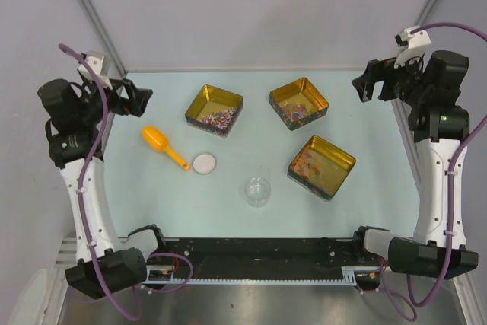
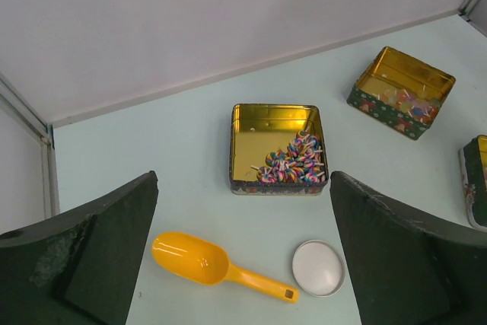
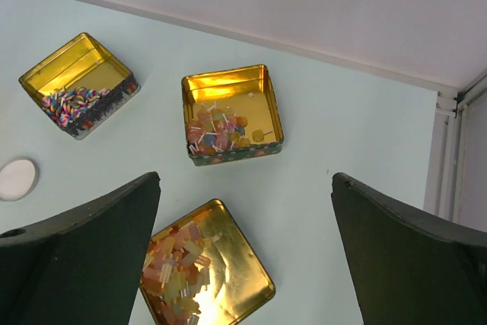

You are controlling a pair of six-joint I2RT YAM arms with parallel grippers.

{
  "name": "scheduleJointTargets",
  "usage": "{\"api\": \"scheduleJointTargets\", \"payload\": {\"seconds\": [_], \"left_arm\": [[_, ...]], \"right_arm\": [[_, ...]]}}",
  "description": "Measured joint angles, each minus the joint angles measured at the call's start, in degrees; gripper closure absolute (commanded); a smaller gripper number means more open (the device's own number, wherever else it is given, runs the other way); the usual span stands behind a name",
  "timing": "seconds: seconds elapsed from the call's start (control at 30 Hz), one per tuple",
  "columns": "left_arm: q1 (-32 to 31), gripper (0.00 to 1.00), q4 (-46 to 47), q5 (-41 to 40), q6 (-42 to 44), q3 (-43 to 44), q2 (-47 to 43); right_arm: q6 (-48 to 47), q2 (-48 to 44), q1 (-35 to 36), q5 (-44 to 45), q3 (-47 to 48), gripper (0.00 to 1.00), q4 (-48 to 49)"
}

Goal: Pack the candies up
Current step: Pick up the spatula from the center of the board.

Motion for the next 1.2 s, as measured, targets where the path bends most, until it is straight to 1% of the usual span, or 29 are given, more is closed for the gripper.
{"api": "scheduleJointTargets", "payload": {"seconds": [0.37,0.53,0.7,0.8,0.97,1.07,1.2], "left_arm": [[0.0,0.0,0.28,-0.07,0.68,-0.59,0.04],[-0.13,0.0,0.28,-0.7,2.03,-0.59,0.07],[-1.44,0.0,0.35,-1.86,3.39,-1.25,0.37],[-2.21,0.0,0.31,-2.08,4.15,-2.78,0.63],[-2.51,0.0,0.15,-3.37,5.62,-6.43,0.76],[-2.51,0.0,0.22,-4.76,6.12,-8.33,0.76],[-2.51,0.0,0.46,-6.58,7.23,-10.4,1.16]], "right_arm": [[0.0,0.0,0.0,-1.07,0.0,0.0,0.0],[-0.5,0.52,1.66,-0.83,0.35,0.0,-0.24],[-3.91,1.33,9.7,2.03,0.76,0.0,-1.81],[-6.84,1.49,16.94,4.94,0.79,0.0,-3.98],[-11.17,1.88,31.1,12.94,0.39,0.0,-5.18],[-12.74,2.6,37.66,16.63,-0.37,0.0,-5.18],[-14.01,5.4,43.69,19.32,-0.5,0.0,-5.05]]}}
